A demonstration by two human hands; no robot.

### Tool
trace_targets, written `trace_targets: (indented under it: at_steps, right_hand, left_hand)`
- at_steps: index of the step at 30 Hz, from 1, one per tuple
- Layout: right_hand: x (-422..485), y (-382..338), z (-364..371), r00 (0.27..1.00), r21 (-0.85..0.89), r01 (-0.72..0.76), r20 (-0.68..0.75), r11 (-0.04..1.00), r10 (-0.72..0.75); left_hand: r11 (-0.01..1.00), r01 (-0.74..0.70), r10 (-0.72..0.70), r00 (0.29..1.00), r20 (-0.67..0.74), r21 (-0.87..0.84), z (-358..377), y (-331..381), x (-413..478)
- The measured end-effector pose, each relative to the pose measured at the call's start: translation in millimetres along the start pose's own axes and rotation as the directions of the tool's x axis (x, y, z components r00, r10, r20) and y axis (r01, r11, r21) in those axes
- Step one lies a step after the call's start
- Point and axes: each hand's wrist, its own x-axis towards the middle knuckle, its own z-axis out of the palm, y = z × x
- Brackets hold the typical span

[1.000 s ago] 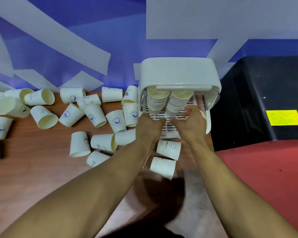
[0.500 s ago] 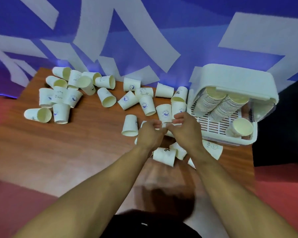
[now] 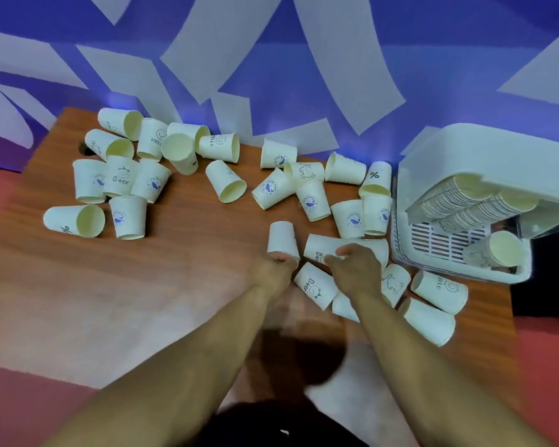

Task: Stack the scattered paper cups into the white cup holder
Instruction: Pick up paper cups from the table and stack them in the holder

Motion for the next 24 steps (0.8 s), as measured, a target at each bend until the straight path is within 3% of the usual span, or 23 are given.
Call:
trace_targets:
  at_steps: [6, 11, 19, 24]
  right_hand:
    - [3, -10, 10, 0.990, 0.095, -0.139, 0.001, 0.986, 0.140]
    - [8, -14, 19, 0.980, 0.217, -0.193, 0.001, 0.957, 0.197]
    - [-6, -22, 4, 0.970, 0.209, 0.000, -0.238, 0.978, 0.050]
    - [-19, -10, -36, 0.887, 0.150, 0.156, -0.457, 0.976, -0.072]
  left_hand:
    - [0.981, 0.056, -0.035, 0.993, 0.110, -0.186, 16, -4, 18]
    - [0.997, 0.003, 0.000, 1.000, 0.029, -0.078, 15, -6, 29]
    - [0.981, -0.171, 0.188, 0.956, -0.224, 0.095, -1, 6, 22]
    - [0.922, -0.370, 0.386, 0.898, -0.213, 0.113, 12, 23, 6]
